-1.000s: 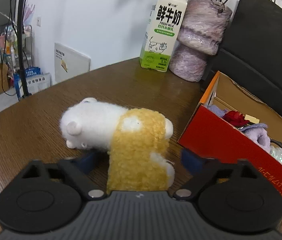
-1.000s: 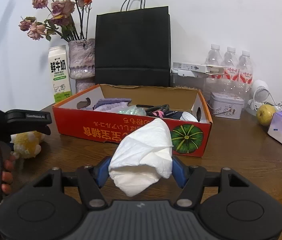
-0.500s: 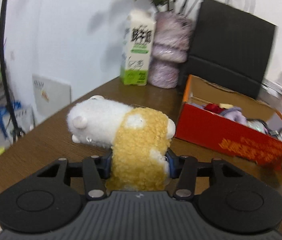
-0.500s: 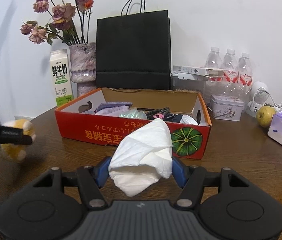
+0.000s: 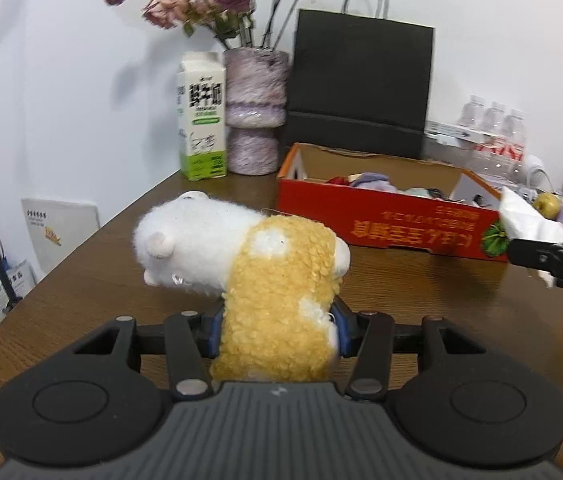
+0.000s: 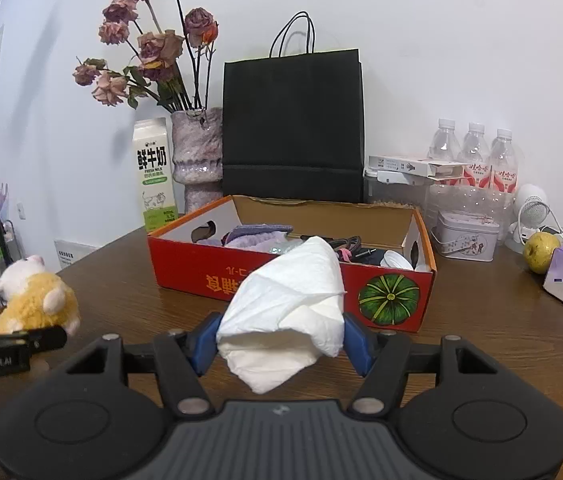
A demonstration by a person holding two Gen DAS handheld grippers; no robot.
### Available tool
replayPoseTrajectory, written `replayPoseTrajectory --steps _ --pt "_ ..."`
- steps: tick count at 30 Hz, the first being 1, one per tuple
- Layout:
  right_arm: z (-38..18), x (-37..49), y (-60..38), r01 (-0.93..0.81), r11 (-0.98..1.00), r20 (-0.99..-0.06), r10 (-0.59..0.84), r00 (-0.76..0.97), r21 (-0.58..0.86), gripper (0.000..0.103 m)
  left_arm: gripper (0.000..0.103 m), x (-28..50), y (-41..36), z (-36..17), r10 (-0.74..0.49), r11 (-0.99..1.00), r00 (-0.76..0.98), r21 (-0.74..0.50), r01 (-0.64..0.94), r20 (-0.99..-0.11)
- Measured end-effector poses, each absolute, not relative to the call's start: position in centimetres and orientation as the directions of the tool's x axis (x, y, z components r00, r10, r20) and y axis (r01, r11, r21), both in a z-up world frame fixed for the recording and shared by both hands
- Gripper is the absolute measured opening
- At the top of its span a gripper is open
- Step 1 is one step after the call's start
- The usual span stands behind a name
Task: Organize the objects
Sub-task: 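Carry the hamster and tissue over the red box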
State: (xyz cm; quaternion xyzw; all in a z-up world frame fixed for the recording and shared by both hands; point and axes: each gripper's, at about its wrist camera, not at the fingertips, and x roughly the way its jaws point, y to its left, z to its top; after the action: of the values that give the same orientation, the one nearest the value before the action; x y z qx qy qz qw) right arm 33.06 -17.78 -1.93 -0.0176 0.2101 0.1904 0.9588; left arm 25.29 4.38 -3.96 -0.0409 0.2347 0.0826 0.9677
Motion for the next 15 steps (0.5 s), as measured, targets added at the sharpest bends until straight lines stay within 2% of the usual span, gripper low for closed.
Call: replayPoseTrajectory --steps 15 --pt "-1.1 33.3 -18.2 -0.356 0.933 -0.399 0.348 0.848 0.059 0.063 0.050 28.5 0.3 -1.3 0.056 0.998 0.915 -0.003 -0.062 -0.401"
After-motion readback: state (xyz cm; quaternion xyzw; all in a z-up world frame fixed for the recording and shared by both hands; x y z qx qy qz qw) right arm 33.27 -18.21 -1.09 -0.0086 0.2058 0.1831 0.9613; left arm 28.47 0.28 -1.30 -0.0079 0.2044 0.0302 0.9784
